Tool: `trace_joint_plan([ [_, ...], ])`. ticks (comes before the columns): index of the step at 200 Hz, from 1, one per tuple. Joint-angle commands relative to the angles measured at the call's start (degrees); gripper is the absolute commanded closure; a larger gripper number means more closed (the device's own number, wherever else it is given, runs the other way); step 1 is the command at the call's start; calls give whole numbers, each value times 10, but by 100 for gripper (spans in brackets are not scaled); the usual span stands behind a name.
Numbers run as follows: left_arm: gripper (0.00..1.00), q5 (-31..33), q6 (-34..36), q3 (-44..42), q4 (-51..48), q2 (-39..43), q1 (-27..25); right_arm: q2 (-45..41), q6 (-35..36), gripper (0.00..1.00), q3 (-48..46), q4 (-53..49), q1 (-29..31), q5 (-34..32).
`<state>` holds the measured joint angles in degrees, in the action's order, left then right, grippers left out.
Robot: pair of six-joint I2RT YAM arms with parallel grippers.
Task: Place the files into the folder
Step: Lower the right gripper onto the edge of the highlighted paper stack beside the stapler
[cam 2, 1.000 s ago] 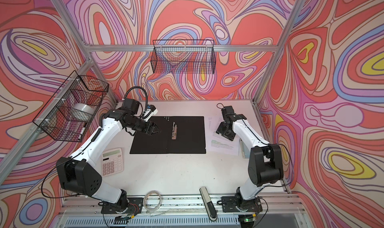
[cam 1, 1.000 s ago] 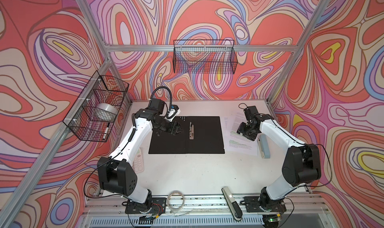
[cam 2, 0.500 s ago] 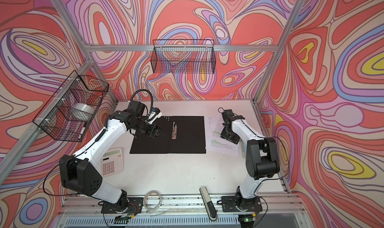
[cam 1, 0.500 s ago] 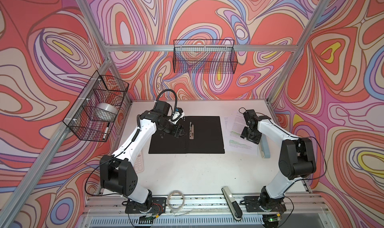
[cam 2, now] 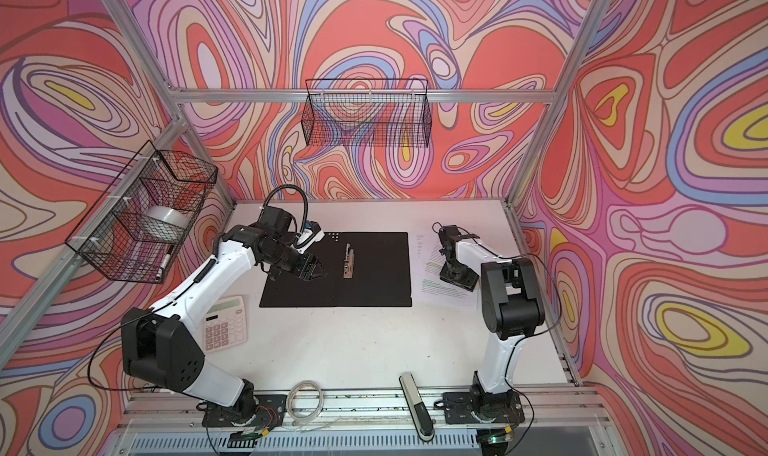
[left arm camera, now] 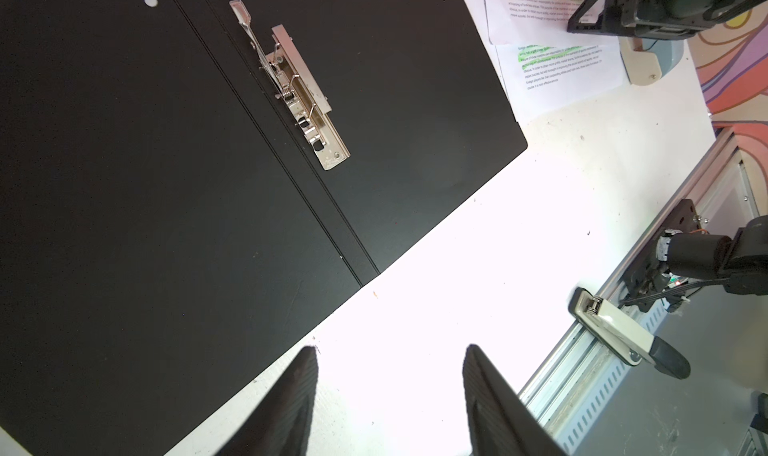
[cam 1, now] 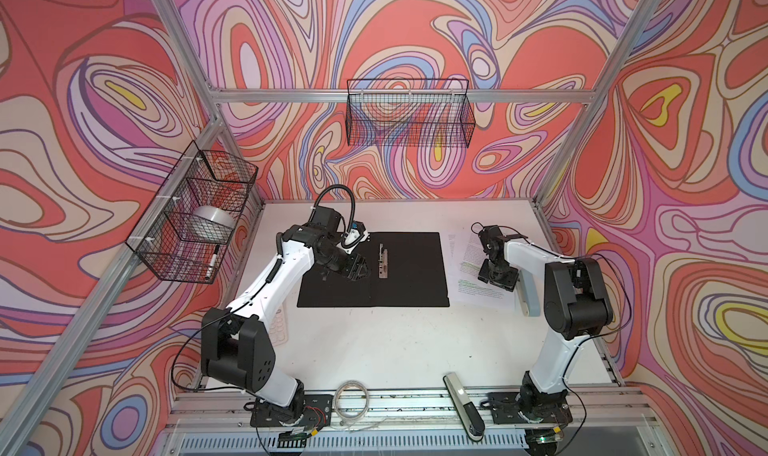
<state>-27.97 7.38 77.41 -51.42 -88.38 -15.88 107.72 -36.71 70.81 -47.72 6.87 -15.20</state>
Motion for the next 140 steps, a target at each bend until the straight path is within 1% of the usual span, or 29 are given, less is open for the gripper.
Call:
trace_joint_plan([
  [1, 43, 10, 16, -10, 2, 8, -2, 10, 6, 32, 1, 27, -1, 21],
  [19, 43, 11, 16, -14, 4, 9, -2, 15, 8, 32, -4, 35, -2, 37],
  [63, 43, 14, 18, -16, 5, 8, -2, 30, 19, 34, -12, 55, -2, 101],
  [94, 42, 16, 17, -20, 7, 11, -2, 42, 24, 39, -24, 57, -2, 113],
  [106, 43, 17, 17, -22, 8, 13, -2, 41, 26, 42, -32, 58, -2, 114],
  [130, 43, 18, 20, -24, 9, 14, -2, 30, 32, 56, -49, 57, -1, 113],
  [134, 43, 18, 20, -23, 9, 14, -2, 27, 33, 60, -52, 57, -1, 112],
  [140, 43, 19, 21, -23, 10, 14, -2, 23, 37, 70, -54, 56, -1, 110],
])
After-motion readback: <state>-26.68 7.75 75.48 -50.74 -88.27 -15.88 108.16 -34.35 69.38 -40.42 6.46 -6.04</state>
